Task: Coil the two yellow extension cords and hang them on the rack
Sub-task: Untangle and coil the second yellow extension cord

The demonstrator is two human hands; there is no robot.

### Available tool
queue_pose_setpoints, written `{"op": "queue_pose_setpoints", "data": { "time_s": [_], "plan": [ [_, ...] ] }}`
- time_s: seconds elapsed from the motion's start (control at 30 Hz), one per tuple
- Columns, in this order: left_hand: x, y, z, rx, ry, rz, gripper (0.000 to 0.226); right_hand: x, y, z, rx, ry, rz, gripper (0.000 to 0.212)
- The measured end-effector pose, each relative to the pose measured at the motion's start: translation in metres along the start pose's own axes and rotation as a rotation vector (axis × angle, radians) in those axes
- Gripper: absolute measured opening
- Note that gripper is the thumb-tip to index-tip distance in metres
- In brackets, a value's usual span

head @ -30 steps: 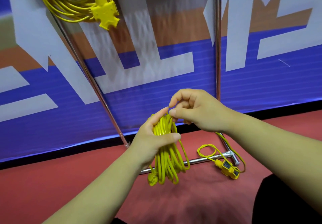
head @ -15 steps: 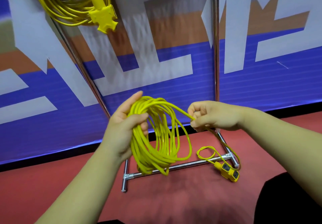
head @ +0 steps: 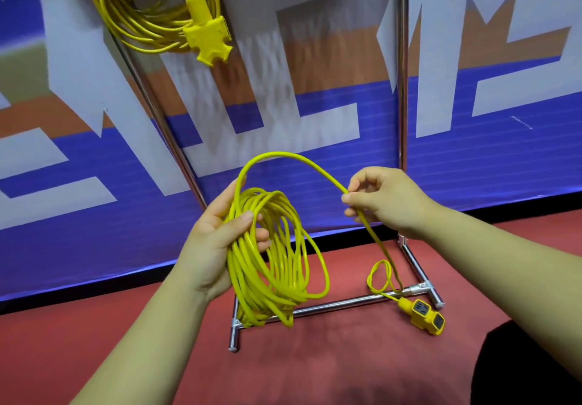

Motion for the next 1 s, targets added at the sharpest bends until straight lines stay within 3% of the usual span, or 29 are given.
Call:
{"op": "queue_pose_setpoints", "data": {
  "time_s": [0.1,0.33,0.57,0.7,0.87,1.0],
  "plan": [
    [-0.001,0.0,0.004,-0.049,-0.022,0.008,0.058,0.003,-0.007,0.002,-0.066,-0.012,0.009,0.002],
    [-0.009,-0.002,0.014,-0.057,-0.003,-0.099,0.061,0.023,0.004,0.032,-0.205,-0.158,0.24,0.008],
    [-0.012,-0.007,0.01,-0.073,0.062,-0.272,0.064,0.017,-0.006,0.028,-0.193,-0.137,0.135,0.006],
    [-0.012,-0.007,0.009,-0.012,0.029,-0.226,0.033,0.007,-0.007,0.008,-0.309,-0.023,0.066,0.005],
    [-0.006,-0.002,0.0,0.147,-0.028,-0.108,0.022,-0.004,-0.008,-0.001,-0.136,-0.118,-0.075,0.017],
    [-0.001,0.0,-0.018,0.348,0.025,-0.052,0.023,-0.007,-0.013,-0.011,0.126,-0.132,-0.058,0.019]
  ]
}}
Point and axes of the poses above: each hand's wrist, its own x-axis towards the middle knuckle, its own y-axis out of the back of the hand, z = x × y, the point moved 3 cm from there along x, towards the middle knuckle, and after that the axes turned 6 degrees about -y, right-handed, at the moved point
